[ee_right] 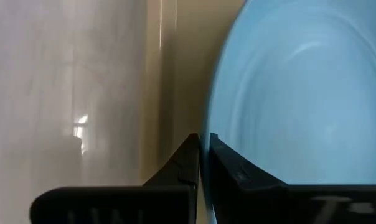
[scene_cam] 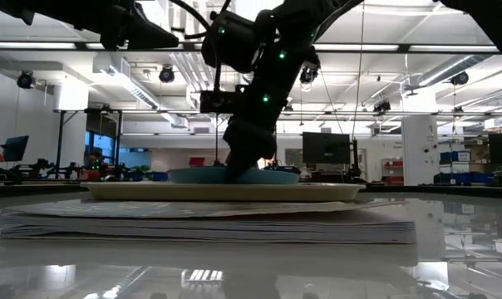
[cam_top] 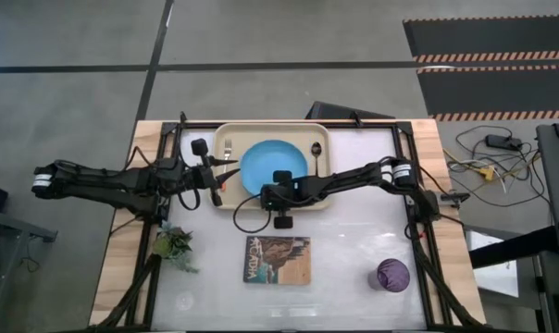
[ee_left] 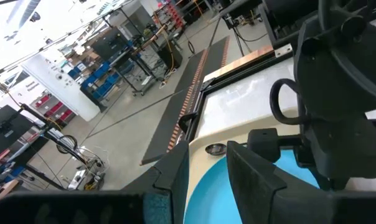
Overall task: Pick and place plate/cup/fork/spoon on tray
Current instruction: Put the blue plate on the light brown tray to the left of the black spoon
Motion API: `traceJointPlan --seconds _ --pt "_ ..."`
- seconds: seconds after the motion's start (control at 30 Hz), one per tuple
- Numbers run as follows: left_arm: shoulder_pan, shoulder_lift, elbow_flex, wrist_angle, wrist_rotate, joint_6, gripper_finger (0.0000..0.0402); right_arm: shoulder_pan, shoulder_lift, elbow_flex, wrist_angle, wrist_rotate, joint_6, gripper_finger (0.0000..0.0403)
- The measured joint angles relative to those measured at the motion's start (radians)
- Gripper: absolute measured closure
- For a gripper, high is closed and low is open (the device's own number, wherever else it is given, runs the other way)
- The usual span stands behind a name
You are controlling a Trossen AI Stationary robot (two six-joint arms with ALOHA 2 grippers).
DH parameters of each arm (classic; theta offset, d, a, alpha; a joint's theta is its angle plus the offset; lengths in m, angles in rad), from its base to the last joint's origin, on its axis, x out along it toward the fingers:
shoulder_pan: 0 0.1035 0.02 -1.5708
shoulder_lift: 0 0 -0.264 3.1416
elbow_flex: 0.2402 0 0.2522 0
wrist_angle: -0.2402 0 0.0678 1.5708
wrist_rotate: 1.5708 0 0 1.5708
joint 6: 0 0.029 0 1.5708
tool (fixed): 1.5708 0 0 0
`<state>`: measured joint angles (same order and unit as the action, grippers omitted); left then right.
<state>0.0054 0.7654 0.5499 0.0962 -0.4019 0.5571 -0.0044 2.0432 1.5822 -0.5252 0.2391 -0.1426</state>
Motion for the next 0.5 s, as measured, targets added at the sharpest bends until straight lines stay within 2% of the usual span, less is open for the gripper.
traceJointPlan --seconds 0.17,0.5 --pt "0.000 0.000 0.000 0.001 0.000 0.000 0.0311 0.000 0.005 0.000 0.018 0.002 0.025 0.0365" --pt "0.000 0.000 0.000 0.001 0.000 0.000 0.0311 0.000 -0.001 0.002 0.041 0.088 0.026 0.0283"
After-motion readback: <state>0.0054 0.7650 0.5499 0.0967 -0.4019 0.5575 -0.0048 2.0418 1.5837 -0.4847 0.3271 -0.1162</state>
